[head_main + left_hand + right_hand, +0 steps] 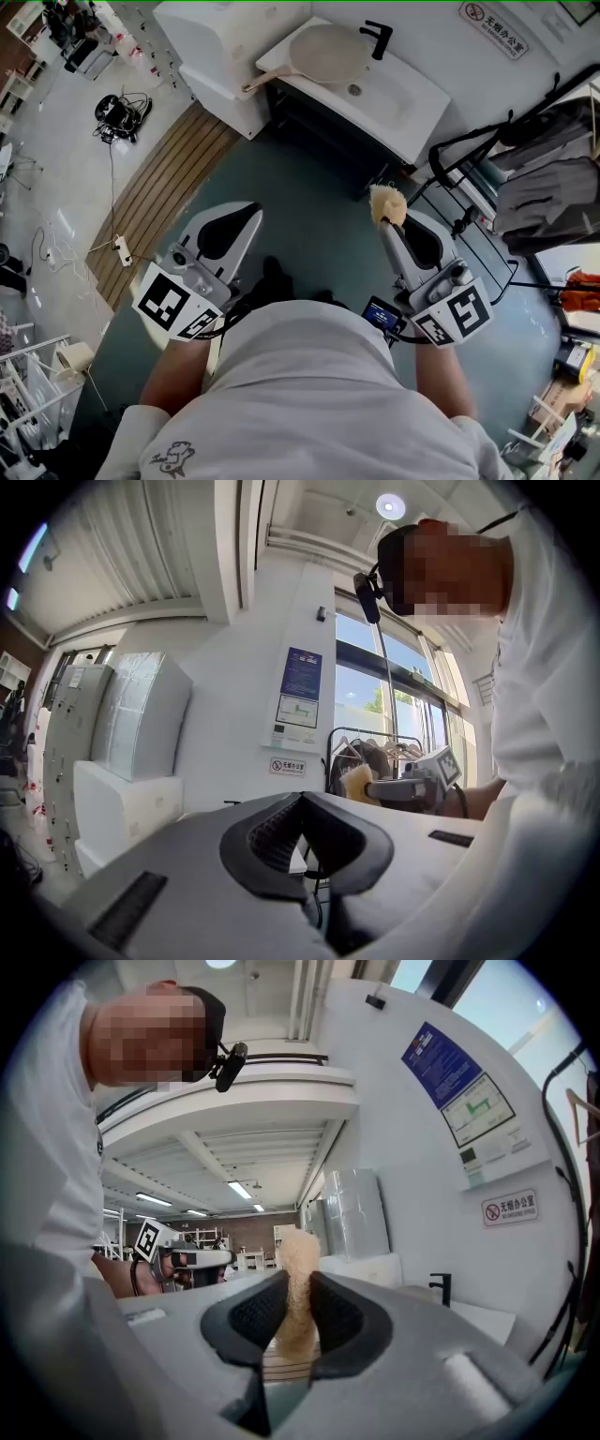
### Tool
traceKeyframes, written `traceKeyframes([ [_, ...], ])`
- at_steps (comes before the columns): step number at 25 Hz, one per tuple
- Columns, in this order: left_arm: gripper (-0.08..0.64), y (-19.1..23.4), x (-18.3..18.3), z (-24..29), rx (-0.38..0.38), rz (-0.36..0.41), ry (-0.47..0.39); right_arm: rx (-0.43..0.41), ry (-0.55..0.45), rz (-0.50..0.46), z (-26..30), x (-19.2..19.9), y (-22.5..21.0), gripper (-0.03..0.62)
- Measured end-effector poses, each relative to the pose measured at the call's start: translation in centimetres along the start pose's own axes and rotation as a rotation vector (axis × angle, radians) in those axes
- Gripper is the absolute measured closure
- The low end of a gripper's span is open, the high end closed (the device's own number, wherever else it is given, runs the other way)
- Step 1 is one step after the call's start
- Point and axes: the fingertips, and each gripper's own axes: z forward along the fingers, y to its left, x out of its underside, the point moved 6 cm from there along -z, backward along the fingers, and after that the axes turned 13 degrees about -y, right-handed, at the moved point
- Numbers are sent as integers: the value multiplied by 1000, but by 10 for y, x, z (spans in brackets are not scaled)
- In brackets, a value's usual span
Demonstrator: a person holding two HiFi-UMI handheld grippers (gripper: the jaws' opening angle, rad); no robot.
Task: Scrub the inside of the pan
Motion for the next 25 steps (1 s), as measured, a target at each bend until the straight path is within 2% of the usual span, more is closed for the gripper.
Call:
traceKeyframes([
  [8, 561, 91, -32, -13, 36, 7, -12, 45, -14, -6, 91, 5, 9, 520],
  [14, 561, 142, -37, -16, 33, 2, -9, 58, -5, -8, 137, 15, 8, 520],
  [19, 561, 172, -28, 4, 23, -7, 1, 56, 11, 5, 164, 28, -19, 520],
  [25, 561, 207, -16, 50, -10, -5, 12, 41, 12, 37, 202, 41, -78, 520],
])
